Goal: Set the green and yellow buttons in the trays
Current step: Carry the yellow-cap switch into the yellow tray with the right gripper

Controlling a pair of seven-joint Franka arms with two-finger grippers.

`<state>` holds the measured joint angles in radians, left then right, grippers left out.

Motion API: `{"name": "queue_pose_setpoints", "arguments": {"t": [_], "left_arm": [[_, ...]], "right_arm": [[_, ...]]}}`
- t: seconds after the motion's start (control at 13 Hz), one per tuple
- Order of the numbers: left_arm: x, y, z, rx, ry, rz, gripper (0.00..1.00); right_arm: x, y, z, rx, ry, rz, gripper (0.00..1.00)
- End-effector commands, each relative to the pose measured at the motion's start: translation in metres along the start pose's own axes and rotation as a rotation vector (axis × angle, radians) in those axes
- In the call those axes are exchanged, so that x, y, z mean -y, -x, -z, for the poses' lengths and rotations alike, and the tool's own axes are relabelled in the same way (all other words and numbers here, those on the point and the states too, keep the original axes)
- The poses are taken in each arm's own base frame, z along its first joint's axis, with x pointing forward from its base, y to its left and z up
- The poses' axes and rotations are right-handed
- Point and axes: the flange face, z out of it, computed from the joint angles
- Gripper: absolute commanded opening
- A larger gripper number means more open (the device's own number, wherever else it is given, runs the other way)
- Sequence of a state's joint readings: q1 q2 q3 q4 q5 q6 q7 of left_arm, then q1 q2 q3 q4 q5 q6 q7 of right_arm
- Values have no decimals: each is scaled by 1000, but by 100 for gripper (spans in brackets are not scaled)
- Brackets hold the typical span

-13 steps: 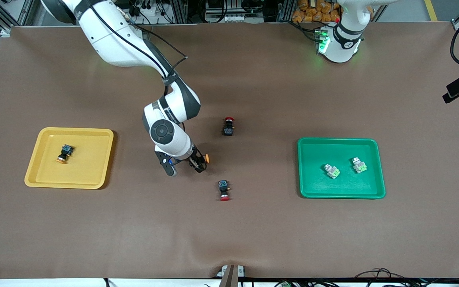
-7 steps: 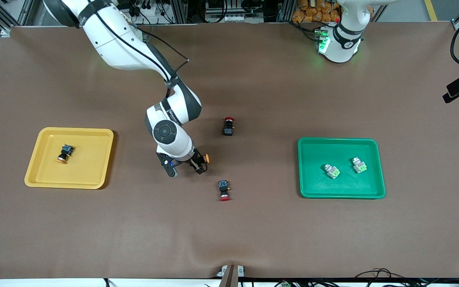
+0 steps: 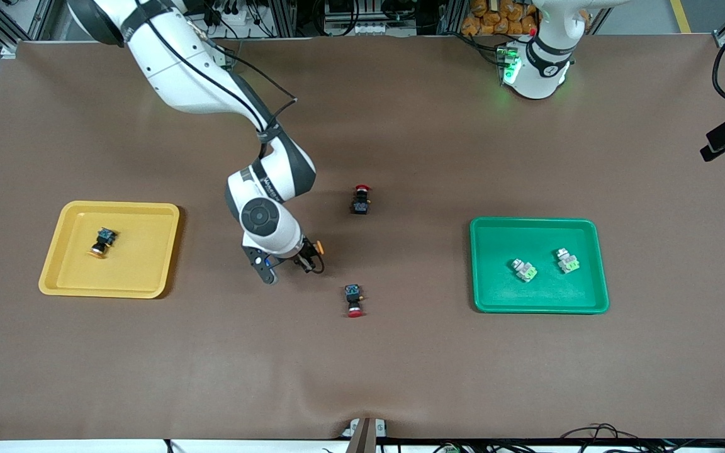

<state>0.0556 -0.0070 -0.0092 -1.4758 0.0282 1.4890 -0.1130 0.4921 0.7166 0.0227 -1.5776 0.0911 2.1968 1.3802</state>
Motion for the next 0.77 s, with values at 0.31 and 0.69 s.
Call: {"name": "queue_pose_setpoints", "arguments": {"t": [0.31, 0.69], "left_arm": [[3, 15, 14, 2, 16, -18, 100], [2, 17, 12, 17, 14, -18, 100]], "right_arm": [[-29, -83, 46, 108, 165, 240, 0], [-89, -174, 71, 200, 172, 467, 0]]}}
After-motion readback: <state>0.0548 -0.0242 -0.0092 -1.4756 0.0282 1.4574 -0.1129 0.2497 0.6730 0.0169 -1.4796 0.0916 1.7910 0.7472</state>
